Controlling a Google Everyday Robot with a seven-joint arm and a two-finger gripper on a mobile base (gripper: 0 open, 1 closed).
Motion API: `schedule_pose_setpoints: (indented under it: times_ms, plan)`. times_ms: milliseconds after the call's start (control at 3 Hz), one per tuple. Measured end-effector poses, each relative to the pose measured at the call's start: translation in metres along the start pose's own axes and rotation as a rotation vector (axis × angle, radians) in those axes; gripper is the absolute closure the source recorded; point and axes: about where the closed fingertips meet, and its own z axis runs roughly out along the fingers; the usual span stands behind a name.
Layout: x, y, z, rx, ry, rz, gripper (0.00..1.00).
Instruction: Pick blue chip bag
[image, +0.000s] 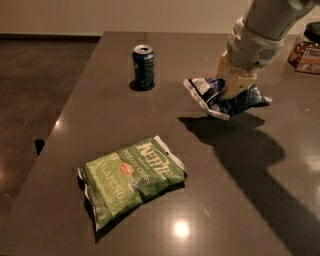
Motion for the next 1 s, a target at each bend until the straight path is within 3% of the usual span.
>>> schedule_pose_setpoints:
  times_ms: [667, 1000]
  plan:
    - [0.003, -0.003, -0.049, 0.087, -0.074, 0.113, 1.00]
    - [0.001, -0.009, -0.050, 0.112, -0.082, 0.115, 1.00]
